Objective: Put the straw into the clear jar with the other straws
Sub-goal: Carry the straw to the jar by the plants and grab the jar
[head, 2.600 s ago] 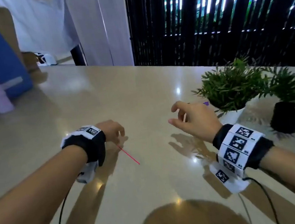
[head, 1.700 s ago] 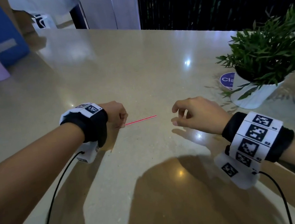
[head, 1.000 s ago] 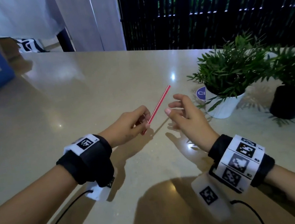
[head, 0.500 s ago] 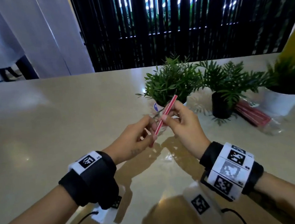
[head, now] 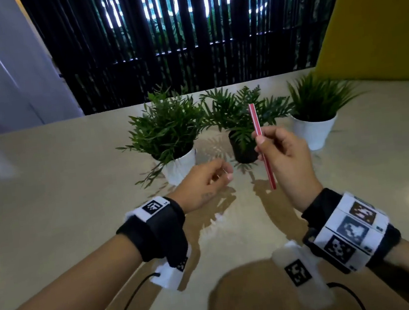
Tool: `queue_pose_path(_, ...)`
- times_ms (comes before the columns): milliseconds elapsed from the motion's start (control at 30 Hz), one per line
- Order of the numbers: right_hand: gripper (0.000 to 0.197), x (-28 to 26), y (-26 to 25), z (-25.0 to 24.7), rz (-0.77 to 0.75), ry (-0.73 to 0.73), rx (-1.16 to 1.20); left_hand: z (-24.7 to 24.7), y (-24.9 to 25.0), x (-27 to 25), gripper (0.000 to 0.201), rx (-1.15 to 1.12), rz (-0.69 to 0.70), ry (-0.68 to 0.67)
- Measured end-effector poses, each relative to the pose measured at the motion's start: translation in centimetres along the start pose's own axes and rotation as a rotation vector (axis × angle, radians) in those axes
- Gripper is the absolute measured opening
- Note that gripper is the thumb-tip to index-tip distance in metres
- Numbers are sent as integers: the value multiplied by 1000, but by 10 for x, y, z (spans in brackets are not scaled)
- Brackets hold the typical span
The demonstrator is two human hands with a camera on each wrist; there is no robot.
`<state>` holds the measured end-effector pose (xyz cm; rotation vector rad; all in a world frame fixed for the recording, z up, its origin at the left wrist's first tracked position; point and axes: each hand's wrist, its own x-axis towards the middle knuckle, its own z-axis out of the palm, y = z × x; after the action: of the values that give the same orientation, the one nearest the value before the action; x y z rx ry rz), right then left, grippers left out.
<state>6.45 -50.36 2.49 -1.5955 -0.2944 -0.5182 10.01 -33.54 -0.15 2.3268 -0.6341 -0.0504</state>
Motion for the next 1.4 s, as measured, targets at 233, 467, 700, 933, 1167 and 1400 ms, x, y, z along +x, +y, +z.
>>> queue_pose_path(233, 15, 3, 12, -44, 13, 46, -25, 66, 3, 75, 22, 119, 61, 17)
queue_pose_path(467, 23, 2, 23, -66, 26, 54, -24, 101, 2, 118, 68, 243, 41, 16)
queue_pose_path(700, 19, 4, 36, -85, 48, 96, -87, 107, 8, 149, 62, 446, -103, 29)
queue_pose_path(933, 24, 3, 35, -98, 44, 104, -68, 117, 29, 172, 70, 662, -171, 12)
queue_pose_path(1167, 24, 3, 36, -103, 53, 117, -54, 119, 33, 186, 56, 886, -85, -2)
queue_pose_path(1400, 18, 5, 37, -103, 62, 113, -48, 119, 30, 192, 55, 835, 41, -111)
